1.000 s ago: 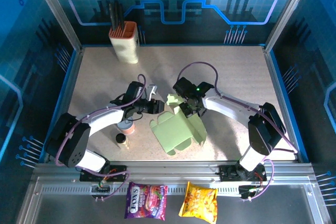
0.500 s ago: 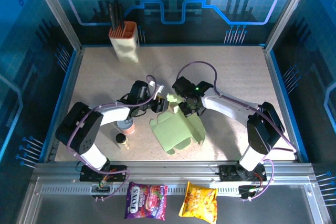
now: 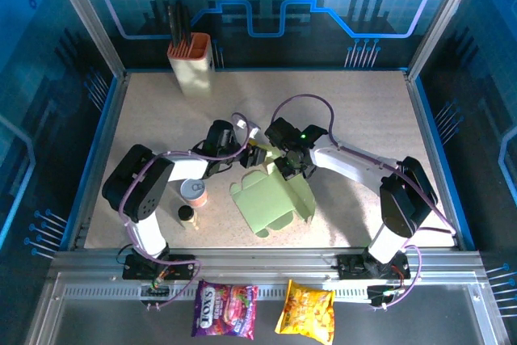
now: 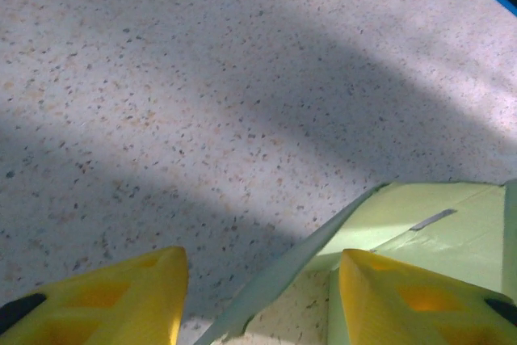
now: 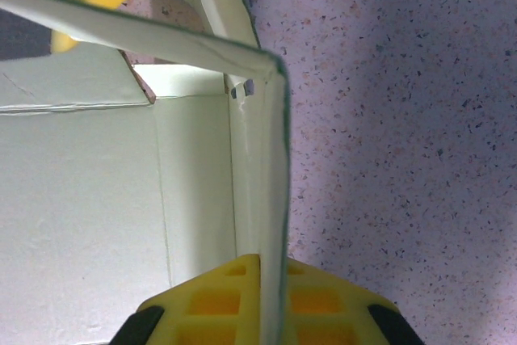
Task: Fold the paper box
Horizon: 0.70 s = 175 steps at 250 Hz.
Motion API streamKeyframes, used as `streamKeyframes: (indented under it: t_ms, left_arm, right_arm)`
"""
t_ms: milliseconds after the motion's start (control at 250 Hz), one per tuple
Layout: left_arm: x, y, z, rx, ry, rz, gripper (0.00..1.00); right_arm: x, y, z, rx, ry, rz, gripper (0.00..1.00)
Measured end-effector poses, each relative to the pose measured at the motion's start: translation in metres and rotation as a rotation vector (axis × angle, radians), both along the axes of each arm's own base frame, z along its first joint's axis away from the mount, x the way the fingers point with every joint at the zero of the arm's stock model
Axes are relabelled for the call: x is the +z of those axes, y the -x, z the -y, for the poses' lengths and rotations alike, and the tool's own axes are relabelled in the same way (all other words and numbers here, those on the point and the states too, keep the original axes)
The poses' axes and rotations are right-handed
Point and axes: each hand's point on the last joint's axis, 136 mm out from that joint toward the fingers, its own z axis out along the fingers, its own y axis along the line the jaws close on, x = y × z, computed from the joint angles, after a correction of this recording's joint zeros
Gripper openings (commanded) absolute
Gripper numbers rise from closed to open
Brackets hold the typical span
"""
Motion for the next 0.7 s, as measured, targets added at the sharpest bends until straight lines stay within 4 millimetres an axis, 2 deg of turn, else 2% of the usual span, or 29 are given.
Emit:
streamKeyframes:
  t_ms: [132, 268, 447, 699]
  left_arm:
    - [0.007, 0.0, 0.004, -0.022, 0.037, 0.033, 0.26]
    - [0.005, 0.01, 0.005, -0.049, 0.06, 0.03, 0.12]
    - [0.006, 0.02, 0.006, -0.073, 0.072, 0.024, 0.06]
    - [0.008, 0.037, 0.009, -0.1, 0.066, 0.023, 0.06]
  right_arm:
    - [0.0, 0.0, 0.0, 0.0, 0.0, 0.0, 0.0]
    - [0.001, -0.001, -0.001, 0.0, -0.002, 0.002, 0.0]
    - [0.001, -0.002, 0.002, -0.004, 0.013, 0.009, 0.0]
    - [0.002, -0.002, 0.007, -0.01, 0.041, 0.01, 0.0]
